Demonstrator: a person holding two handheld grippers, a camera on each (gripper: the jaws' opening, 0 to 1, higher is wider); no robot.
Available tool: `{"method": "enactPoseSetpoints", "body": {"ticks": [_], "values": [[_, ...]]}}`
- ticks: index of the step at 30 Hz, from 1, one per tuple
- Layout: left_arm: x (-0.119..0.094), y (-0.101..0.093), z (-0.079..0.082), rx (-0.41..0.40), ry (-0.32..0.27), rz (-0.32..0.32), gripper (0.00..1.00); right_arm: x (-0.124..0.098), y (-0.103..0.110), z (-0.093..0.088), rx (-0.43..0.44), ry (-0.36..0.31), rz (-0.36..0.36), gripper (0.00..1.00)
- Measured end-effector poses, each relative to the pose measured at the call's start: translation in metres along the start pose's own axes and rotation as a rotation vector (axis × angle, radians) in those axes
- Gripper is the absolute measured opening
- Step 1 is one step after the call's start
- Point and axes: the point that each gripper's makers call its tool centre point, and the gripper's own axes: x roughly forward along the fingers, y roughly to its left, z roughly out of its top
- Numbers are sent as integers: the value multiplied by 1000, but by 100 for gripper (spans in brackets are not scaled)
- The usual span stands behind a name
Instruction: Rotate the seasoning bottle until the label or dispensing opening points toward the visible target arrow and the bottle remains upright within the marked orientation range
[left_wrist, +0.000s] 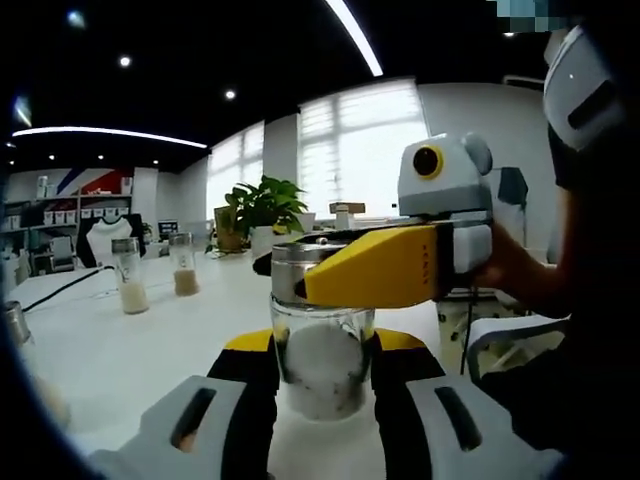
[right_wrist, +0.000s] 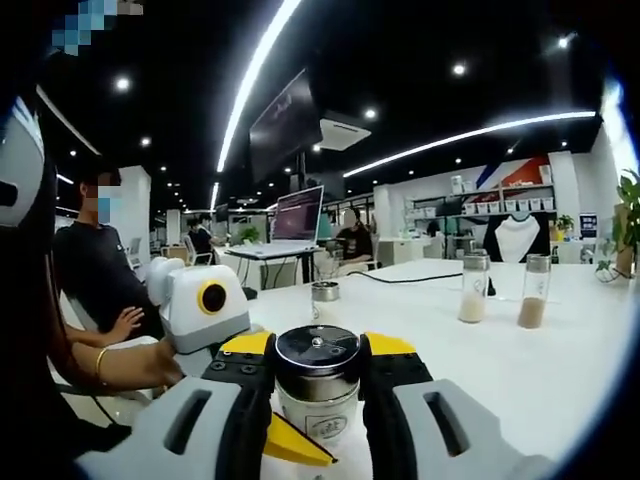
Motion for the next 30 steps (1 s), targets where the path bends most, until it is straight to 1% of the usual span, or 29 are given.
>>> {"method": "enactPoseSetpoints", "body": {"ticks": [4,6,8,9,12,15,16,17,18,21,25,30], "values": [[1,2,-4,6,30,16,37,2,-1,-3,-9,11,-23,31],[2,6,-9,20,59,40,37,5,-2,-7,-24,27,-35,31],[2,8,-10,27,71,58,38,6,-4,-9,-26,37,-51,31],[2,9,-9,25,67,66,38,6,-6,-8,-14,31,-69,31],[2,11,-5,2,44,90,38,6,-9,-5,10,12,-97,31],[2,14,-5,-21,31,122,38,7,-13,-4,10,12,-117,31],[3,15,-5,-24,28,142,38,8,-14,-5,6,12,-126,31],[3,16,-6,-21,31,155,38,8,-15,-5,8,14,-134,31],[4,17,-6,-15,33,172,38,7,-18,-6,26,13,-159,31],[4,19,-7,-12,31,197,37,8,-23,-6,38,12,-177,31],[4,24,-6,10,36,259,37,10,-27,-6,31,12,-200,31],[5,28,-6,8,41,320,37,12,-29,-5,20,15,-215,31]]}}
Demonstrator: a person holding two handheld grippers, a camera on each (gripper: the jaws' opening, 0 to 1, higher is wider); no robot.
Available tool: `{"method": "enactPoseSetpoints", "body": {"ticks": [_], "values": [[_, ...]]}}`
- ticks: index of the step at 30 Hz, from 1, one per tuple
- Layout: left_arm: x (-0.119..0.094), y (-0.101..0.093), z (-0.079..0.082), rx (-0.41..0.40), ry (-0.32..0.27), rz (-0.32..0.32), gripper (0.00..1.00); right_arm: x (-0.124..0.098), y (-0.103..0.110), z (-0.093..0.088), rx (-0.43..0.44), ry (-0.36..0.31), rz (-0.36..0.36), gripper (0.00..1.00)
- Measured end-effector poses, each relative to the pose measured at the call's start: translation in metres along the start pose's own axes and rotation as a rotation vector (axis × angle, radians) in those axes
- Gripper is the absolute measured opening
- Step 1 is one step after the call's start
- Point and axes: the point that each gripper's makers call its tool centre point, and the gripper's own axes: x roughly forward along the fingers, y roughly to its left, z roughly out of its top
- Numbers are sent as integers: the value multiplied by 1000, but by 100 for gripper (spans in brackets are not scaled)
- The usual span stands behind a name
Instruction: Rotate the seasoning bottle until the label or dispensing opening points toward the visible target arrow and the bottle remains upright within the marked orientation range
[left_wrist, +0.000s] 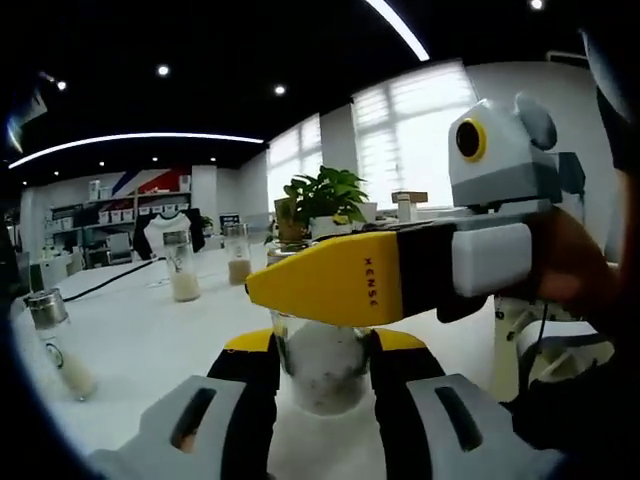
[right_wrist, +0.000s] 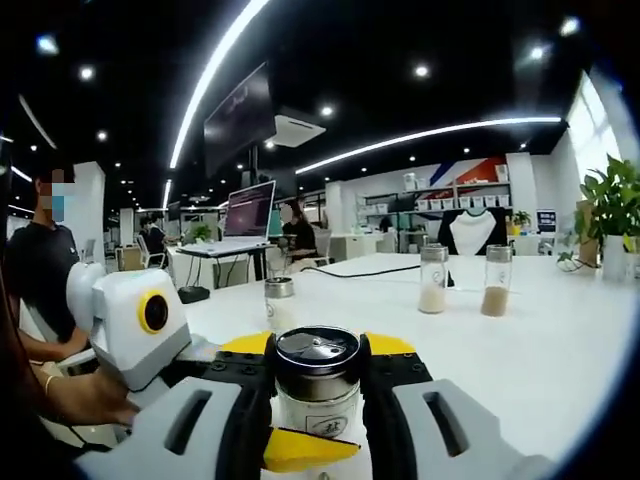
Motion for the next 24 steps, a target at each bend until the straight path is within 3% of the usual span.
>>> {"method": "enactPoseSetpoints", "body": {"ticks": [8,24], "values": [[1,3,-6,18,22,68,38,1,0,-6,6,13,-2,31],[10,4,-12,16,51,97,38,0,-7,-14,16,35,-15,31]]}}
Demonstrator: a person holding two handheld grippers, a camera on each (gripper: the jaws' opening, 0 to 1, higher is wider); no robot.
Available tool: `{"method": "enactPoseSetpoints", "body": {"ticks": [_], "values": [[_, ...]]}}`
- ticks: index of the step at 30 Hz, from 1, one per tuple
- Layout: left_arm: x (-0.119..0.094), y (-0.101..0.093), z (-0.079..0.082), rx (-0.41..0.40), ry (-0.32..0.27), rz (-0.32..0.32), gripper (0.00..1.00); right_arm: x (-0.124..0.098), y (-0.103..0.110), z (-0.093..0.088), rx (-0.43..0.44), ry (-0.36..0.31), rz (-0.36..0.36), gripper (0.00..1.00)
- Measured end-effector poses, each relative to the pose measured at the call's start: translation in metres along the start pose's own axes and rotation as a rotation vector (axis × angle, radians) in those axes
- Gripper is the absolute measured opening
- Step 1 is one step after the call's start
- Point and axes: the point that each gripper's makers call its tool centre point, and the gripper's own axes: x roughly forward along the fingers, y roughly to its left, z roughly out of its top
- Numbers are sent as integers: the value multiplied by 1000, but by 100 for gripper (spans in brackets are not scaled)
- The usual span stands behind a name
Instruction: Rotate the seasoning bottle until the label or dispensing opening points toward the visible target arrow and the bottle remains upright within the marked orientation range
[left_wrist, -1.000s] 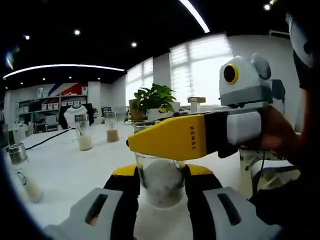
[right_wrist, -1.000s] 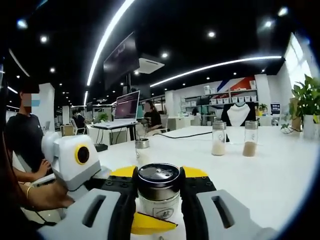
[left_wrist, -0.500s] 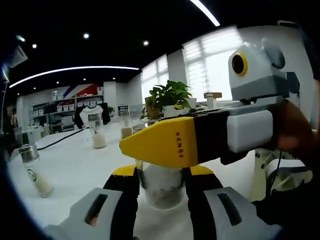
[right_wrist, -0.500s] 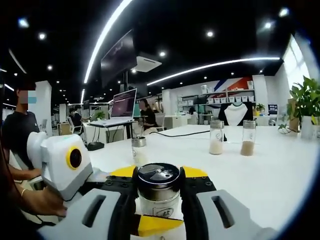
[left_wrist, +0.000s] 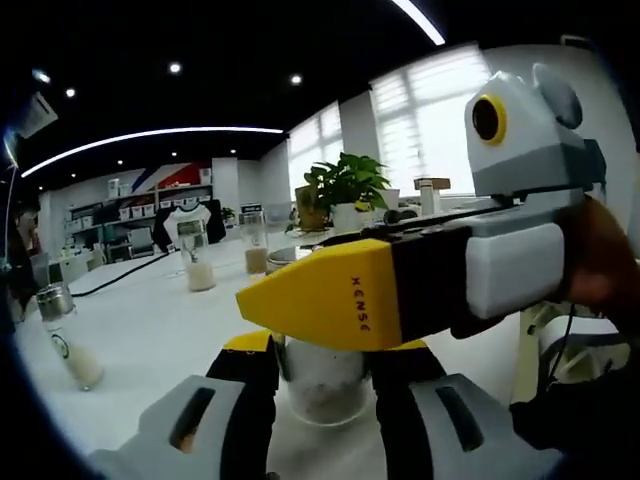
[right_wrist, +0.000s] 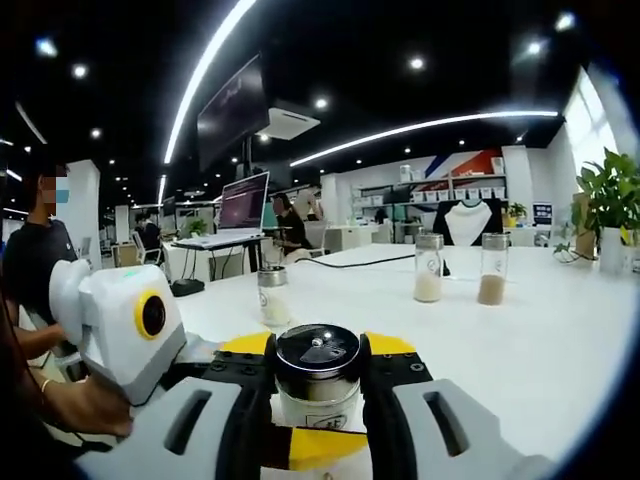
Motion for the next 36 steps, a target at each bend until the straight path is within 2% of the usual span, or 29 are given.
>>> {"method": "enactPoseSetpoints", "body": {"ticks": [14,18,22,29,36], "values": [[3,1,-5,3,32,6,38,1,0,-6,-2,26,14,31],[2,2,-6,-25,23,-3,38,2,-1,-6,7,31,27,31],[1,4,-7,-56,13,-21,38,3,3,-6,6,33,35,31],[-1,5,-6,-59,10,-42,38,5,7,-6,-8,38,50,31],[-2,5,-7,-38,17,-99,38,6,9,-6,-16,53,86,31]]}}
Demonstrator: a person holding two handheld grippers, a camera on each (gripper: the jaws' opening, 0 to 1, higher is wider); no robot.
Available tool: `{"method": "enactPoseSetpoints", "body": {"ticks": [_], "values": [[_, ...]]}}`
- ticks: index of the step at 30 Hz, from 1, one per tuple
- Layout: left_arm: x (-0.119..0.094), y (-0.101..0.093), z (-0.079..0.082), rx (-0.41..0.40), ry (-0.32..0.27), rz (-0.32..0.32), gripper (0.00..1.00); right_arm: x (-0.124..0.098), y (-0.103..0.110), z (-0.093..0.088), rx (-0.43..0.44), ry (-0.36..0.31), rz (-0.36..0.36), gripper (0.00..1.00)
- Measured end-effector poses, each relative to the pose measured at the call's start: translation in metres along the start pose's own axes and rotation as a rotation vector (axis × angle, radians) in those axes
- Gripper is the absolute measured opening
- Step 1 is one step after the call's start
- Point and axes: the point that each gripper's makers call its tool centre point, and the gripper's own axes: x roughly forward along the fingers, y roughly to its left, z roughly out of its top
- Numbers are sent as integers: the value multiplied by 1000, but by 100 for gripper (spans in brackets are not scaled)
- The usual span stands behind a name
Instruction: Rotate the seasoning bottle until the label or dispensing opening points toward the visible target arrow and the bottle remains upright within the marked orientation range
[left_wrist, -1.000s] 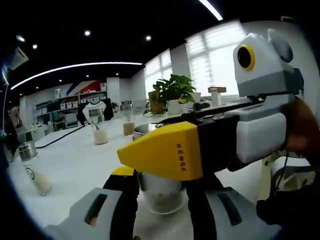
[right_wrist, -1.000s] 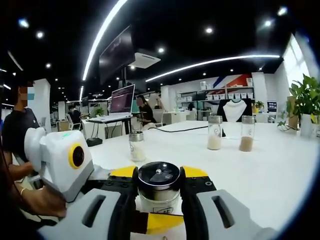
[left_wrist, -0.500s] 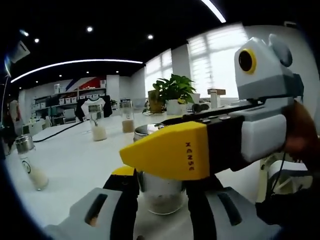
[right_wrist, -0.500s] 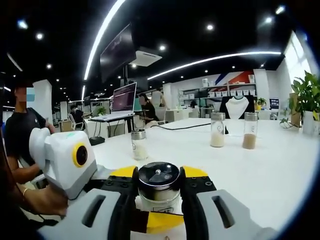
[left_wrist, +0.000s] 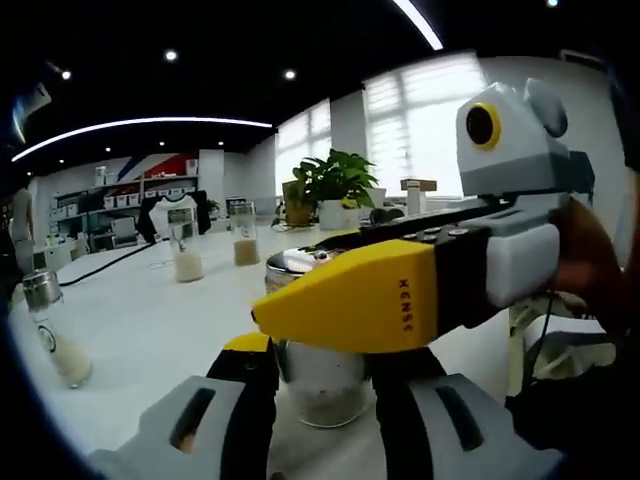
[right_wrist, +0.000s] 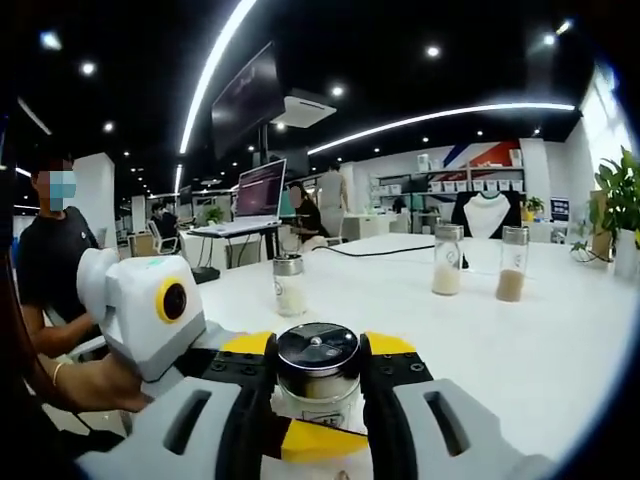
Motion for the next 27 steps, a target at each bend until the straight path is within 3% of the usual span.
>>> {"method": "enactPoseSetpoints", "body": {"ticks": [6,13,19,27], "values": [[1,-1,-1,11,10,-54,38,2,0,-1,-2,4,30,31],[0,-1,-2,15,25,-93,38,2,5,-4,-75,32,96,32],[-4,-3,-3,27,38,-157,38,-1,8,-6,-101,31,173,32],[-6,-4,-5,36,53,-200,38,-2,8,-3,-129,15,217,36]]}}
